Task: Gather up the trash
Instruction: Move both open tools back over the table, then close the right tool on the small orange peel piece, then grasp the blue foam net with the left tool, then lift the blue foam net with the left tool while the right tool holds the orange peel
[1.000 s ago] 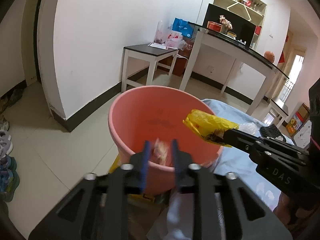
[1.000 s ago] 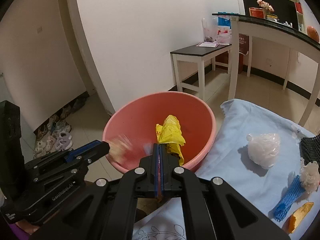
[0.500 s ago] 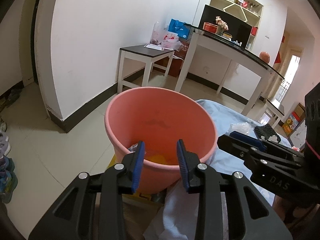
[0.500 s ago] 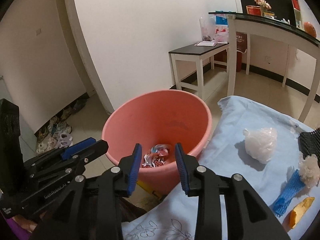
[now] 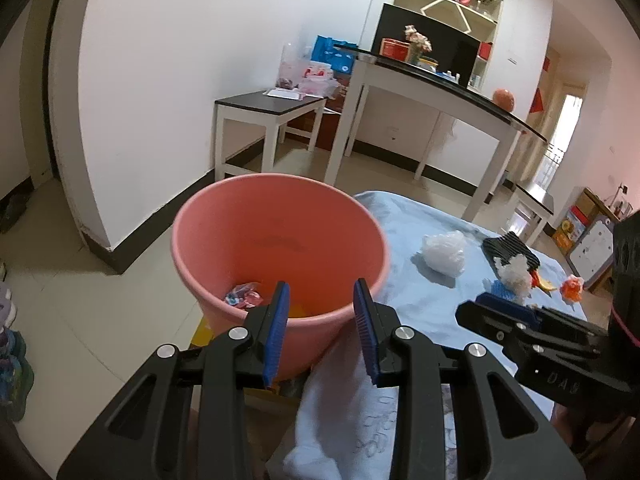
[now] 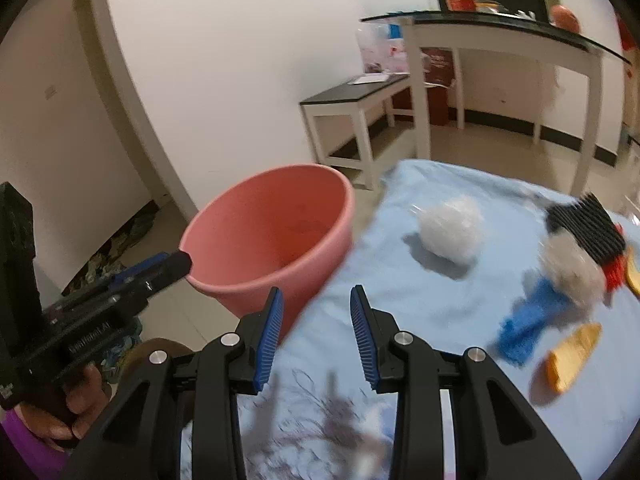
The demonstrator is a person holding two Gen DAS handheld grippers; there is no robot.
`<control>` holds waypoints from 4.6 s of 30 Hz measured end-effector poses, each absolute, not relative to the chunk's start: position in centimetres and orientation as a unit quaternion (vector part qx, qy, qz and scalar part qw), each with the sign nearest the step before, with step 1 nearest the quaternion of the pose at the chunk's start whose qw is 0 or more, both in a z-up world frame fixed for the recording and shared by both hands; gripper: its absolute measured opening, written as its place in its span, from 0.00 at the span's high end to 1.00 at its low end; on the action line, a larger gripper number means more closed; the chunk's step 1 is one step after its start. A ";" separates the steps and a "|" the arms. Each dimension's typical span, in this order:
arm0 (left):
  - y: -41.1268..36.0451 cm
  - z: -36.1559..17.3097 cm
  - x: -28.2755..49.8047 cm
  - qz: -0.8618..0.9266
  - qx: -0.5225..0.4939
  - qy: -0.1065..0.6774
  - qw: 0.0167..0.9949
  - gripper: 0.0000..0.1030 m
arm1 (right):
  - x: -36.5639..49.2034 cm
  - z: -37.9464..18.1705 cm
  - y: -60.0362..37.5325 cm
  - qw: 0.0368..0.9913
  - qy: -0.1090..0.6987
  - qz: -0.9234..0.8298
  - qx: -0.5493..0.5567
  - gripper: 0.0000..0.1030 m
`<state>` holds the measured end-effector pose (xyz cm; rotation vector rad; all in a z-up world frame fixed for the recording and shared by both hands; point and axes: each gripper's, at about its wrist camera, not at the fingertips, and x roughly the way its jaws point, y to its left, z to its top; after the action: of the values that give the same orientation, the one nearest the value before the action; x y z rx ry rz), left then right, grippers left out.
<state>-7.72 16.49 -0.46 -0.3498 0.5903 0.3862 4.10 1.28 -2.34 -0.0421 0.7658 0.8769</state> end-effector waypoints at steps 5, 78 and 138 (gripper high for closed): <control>14.8 -0.3 -7.1 0.172 -0.158 0.293 0.927 0.68 | 4.5 -2.9 -2.5 0.846 0.372 0.381 -0.001 0.67; -0.9 -5.9 10.4 -0.010 0.009 0.436 0.900 0.68 | 13.4 -6.9 -15.9 0.859 0.406 0.291 0.116 0.95; 0.9 0.1 -0.3 0.068 -0.043 0.340 0.937 0.94 | 13.4 -7.6 -15.9 0.843 0.419 0.311 0.129 0.95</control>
<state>-0.27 0.90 0.13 -0.0874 0.6951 0.1396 13.36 -15.89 -7.58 0.2728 0.8845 0.6556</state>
